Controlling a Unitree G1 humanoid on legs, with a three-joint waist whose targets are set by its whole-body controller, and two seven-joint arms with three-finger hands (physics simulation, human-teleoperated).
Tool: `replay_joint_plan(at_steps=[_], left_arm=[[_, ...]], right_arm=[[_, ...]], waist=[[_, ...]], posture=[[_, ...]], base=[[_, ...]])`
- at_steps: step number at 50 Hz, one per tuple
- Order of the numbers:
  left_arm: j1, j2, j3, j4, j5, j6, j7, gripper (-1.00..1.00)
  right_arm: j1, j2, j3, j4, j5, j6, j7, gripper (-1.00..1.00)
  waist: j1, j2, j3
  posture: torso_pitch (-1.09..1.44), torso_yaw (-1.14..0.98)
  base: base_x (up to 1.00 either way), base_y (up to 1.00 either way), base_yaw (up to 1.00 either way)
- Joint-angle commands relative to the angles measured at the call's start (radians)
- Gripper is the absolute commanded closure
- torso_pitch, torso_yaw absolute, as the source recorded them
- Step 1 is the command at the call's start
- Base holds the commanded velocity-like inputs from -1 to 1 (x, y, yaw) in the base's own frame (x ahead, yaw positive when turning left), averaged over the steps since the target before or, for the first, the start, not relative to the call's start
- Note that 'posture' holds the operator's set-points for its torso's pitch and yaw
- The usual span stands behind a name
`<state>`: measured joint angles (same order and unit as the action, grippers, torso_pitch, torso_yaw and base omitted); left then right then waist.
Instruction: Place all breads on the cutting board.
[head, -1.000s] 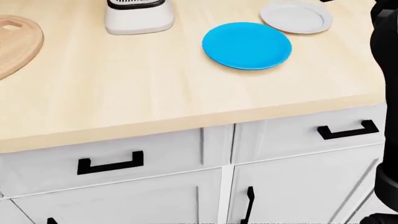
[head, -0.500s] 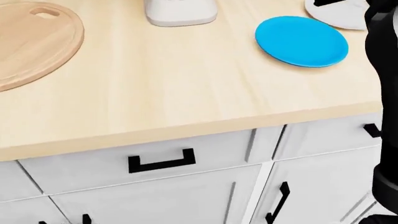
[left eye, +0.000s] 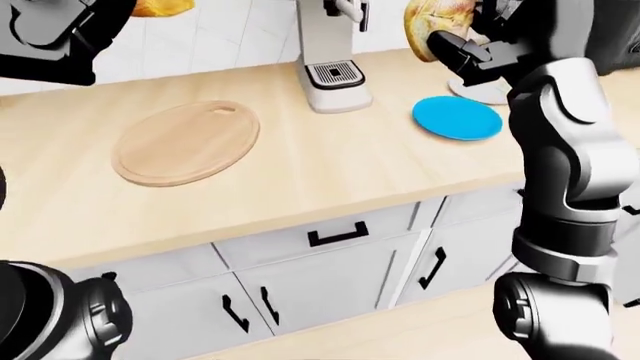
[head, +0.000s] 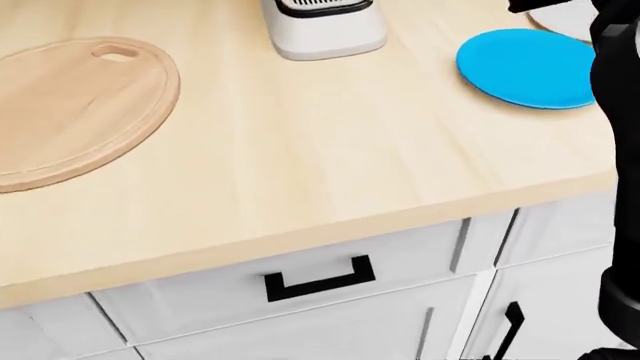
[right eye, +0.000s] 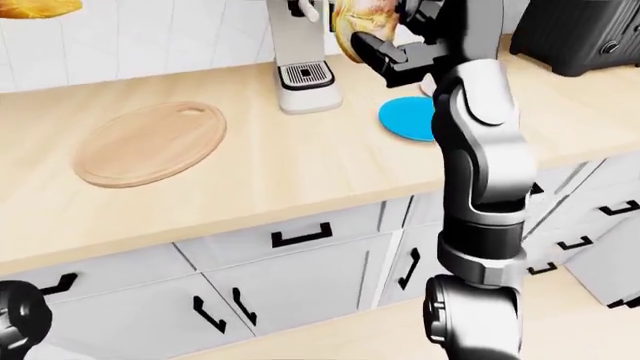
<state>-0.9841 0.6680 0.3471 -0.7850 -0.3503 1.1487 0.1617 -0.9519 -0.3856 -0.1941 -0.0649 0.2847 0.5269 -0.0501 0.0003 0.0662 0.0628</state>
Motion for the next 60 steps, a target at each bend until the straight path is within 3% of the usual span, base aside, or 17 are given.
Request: replay_joint_plan(at_steps=[1, 4, 11, 17, 18, 21, 25, 28, 38, 39, 42, 43, 47, 51, 54, 57, 60], left_arm=[[-0.028, 0.016, 0.005, 0.002, 0.008, -0.044, 0.019, 1.0], [-0.023, 0.018, 0.006, 0.01, 0.004, -0.054, 0.023, 1.0], [-0.004, 0.023, 0.002, 0.029, 0.002, -0.087, 0.026, 1.0], [-0.002, 0.032, 0.019, 0.021, -0.015, -0.074, 0.035, 1.0], [-0.005, 0.034, 0.021, 0.017, -0.019, -0.068, 0.038, 1.0], [-0.002, 0.038, 0.025, 0.017, -0.028, -0.068, 0.044, 1.0], [0.0, 0.043, 0.027, 0.018, -0.038, -0.071, 0.052, 1.0], [0.001, 0.045, 0.021, 0.017, -0.044, -0.072, 0.058, 1.0], [-0.002, 0.057, 0.031, 0.021, -0.068, -0.076, 0.073, 1.0], [-0.002, 0.058, 0.031, 0.021, -0.07, -0.075, 0.075, 1.0], [0.0, 0.061, 0.026, 0.022, -0.074, -0.079, 0.081, 1.0], [0.002, 0.061, 0.024, 0.024, -0.074, -0.083, 0.082, 1.0], [0.0, 0.065, 0.025, 0.023, -0.079, -0.08, 0.084, 1.0], [-0.001, 0.066, 0.02, 0.024, -0.083, -0.08, 0.085, 1.0], [0.003, 0.063, 0.015, 0.026, -0.081, -0.085, 0.084, 1.0], [0.01, 0.059, 0.012, 0.03, -0.074, -0.095, 0.081, 1.0], [0.01, 0.056, 0.012, 0.031, -0.071, -0.095, 0.079, 1.0]], right_arm=[[-0.039, -0.014, -0.007, -0.023, 0.004, -0.03, 0.002, 1.0], [-0.04, -0.013, -0.008, -0.015, 0.005, -0.038, 0.006, 1.0], [-0.036, -0.01, -0.006, -0.008, 0.006, -0.044, 0.008, 1.0], [-0.033, -0.012, -0.012, -0.019, 0.013, -0.035, 0.011, 1.0], [-0.032, -0.012, -0.012, -0.02, 0.015, -0.034, 0.011, 1.0], [-0.034, -0.013, -0.011, -0.014, 0.014, -0.036, 0.004, 1.0], [-0.033, -0.012, -0.008, -0.01, 0.014, -0.039, 0.005, 1.0], [-0.033, -0.014, -0.009, -0.011, 0.014, -0.04, 0.005, 1.0], [-0.037, -0.019, -0.009, -0.01, 0.016, -0.042, -0.001, 1.0], [-0.037, -0.02, -0.009, -0.011, 0.015, -0.041, 0.0, 1.0], [-0.037, -0.02, -0.009, -0.01, 0.014, -0.042, 0.002, 1.0], [-0.038, -0.019, -0.008, -0.01, 0.012, -0.041, 0.001, 1.0], [-0.04, -0.016, -0.005, -0.007, 0.008, -0.042, 0.003, 1.0], [-0.039, -0.014, -0.005, -0.02, 0.007, -0.032, 0.002, 1.0], [-0.038, -0.012, -0.005, -0.021, 0.007, -0.03, 0.003, 1.0], [-0.039, -0.011, -0.005, -0.019, 0.006, -0.031, 0.002, 1.0], [-0.037, -0.009, -0.005, -0.011, 0.007, -0.04, 0.007, 1.0]], waist=[[-0.011, 0.018, -0.029], [-0.008, -0.017, -0.037], [-0.013, -0.033, -0.031], [-0.002, -0.125, -0.027], [-0.012, -0.1, -0.03], [-0.003, -0.102, -0.048], [-0.003, -0.058, -0.027], [-0.012, 0.033, -0.043], [-0.008, -0.046, 0.01], [-0.005, -0.048, -0.012], [-0.001, -0.124, -0.032], [-0.003, -0.099, -0.022], [0.001, -0.102, -0.046], [0.001, -0.08, -0.031], [-0.007, -0.036, -0.025], [-0.023, 0.052, -0.056], [-0.012, 0.015, -0.026]], posture=[[0.0, 0.0], [0.0, 0.0], [0.0, 0.0], [0.0, 0.0], [0.0, 0.0], [0.0, 0.0], [0.0, 0.0], [0.0, 0.0], [0.0, 0.0], [0.0, 0.0], [0.0, 0.0], [0.0, 0.0], [0.0, 0.0], [0.0, 0.0], [0.0, 0.0], [0.0, 0.0], [0.0, 0.0]], base=[[0.0, 0.39, 0.0], [0.0, 0.32, 0.0], [0.0, 0.19, 0.0], [0.0, 0.39, 0.0], [0.0, 0.3, 0.0], [0.0, 0.28, 0.0], [0.0, 0.28, 0.0], [0.0, 0.28, 0.0], [0.0, 0.09, 0.0], [0.0, 0.11, 0.0], [0.0, 0.17, 0.0], [0.0, 0.19, 0.0], [0.0, 0.32, 0.0], [0.0, 0.42, 0.0], [0.0, 0.41, 0.0], [0.0, 0.3, 0.0], [0.0, 0.31, 0.0]])
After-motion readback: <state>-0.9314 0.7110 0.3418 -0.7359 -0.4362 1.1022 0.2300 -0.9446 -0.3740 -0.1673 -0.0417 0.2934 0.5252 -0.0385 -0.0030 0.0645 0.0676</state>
